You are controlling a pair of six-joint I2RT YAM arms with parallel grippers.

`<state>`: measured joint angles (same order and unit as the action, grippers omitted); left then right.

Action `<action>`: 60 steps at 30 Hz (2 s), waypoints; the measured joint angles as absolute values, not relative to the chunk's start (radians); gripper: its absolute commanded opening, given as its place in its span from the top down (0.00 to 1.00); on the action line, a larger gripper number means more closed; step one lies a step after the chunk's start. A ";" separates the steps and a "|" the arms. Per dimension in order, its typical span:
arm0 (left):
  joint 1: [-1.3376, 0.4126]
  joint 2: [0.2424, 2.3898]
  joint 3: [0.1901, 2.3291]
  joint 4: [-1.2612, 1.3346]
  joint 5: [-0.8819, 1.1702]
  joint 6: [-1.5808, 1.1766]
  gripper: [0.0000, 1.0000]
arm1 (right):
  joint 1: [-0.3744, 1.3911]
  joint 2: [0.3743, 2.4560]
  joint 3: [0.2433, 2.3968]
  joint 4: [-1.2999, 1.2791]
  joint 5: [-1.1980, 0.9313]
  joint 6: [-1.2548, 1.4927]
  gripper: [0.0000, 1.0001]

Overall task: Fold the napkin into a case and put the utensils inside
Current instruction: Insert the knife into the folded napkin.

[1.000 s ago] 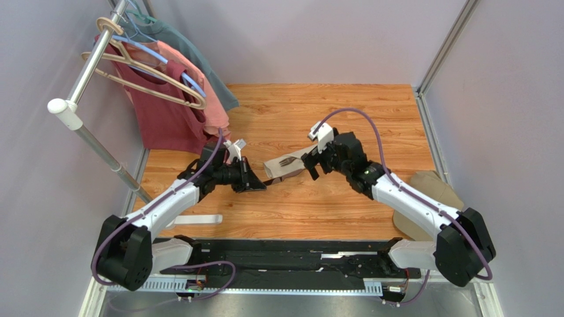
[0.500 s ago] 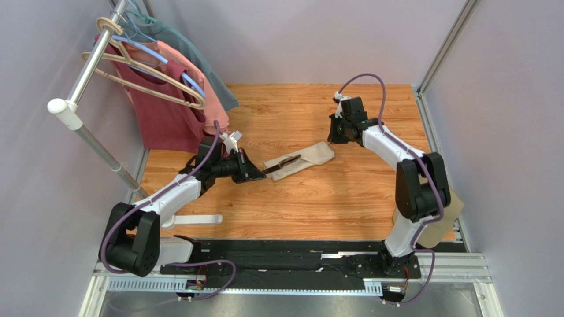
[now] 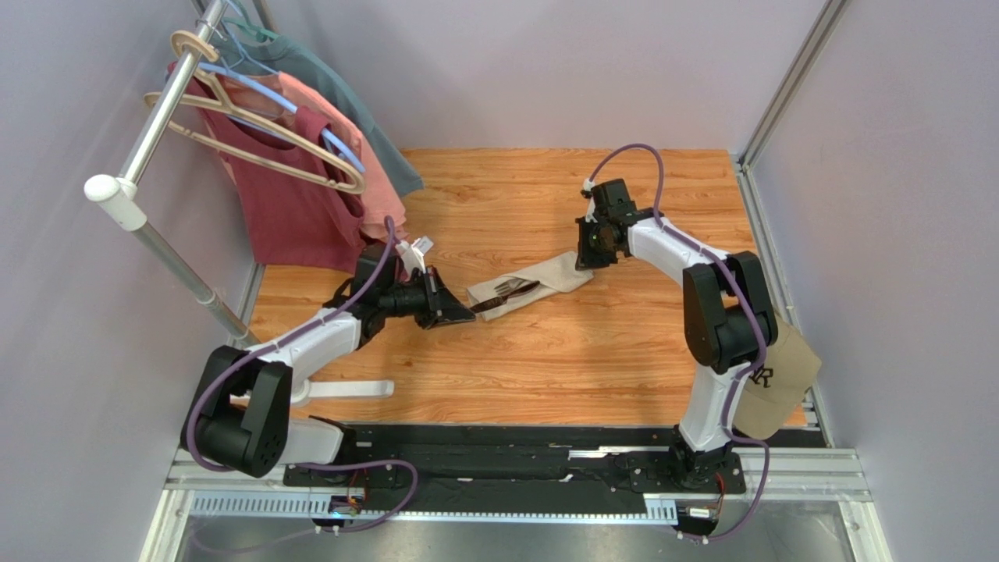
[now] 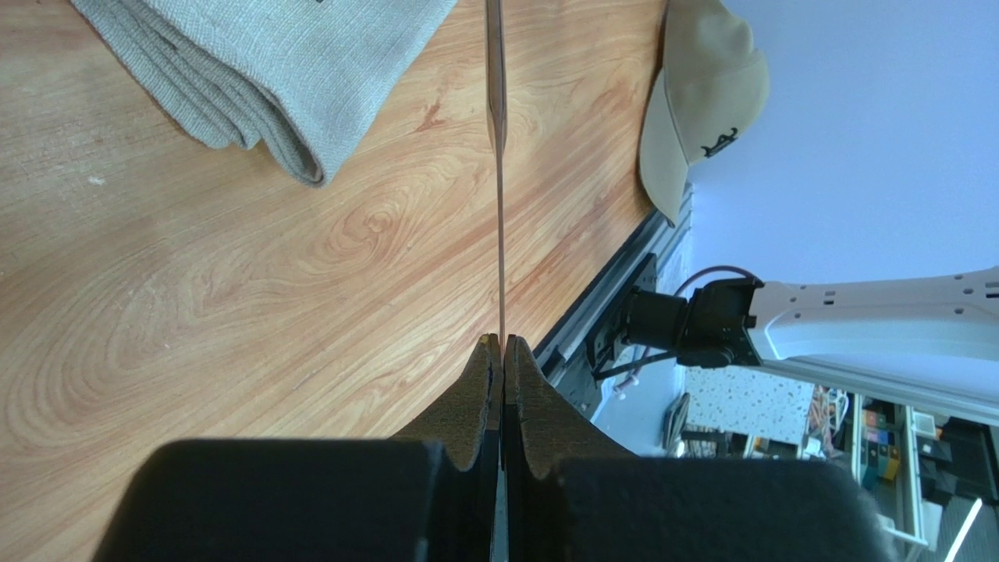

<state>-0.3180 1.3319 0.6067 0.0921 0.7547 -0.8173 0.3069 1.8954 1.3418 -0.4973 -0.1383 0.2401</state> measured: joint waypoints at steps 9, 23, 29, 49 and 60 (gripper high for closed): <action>-0.318 1.419 0.580 0.176 0.779 -0.836 1.00 | 0.307 1.946 1.342 -0.496 -0.132 0.246 1.00; -0.318 1.453 0.535 0.282 0.776 -0.861 1.00 | 0.307 1.960 1.356 -0.496 -0.133 0.257 1.00; -0.318 1.474 0.527 0.342 0.772 -0.874 1.00 | 0.306 1.968 1.364 -0.496 -0.137 0.257 1.00; -0.318 1.692 0.566 0.600 0.785 -0.928 1.00 | 0.305 1.994 1.394 -0.488 -0.151 0.257 1.00; -0.366 1.806 0.675 0.646 0.773 -0.960 1.00 | 0.304 2.002 1.400 -0.474 -0.152 0.257 1.00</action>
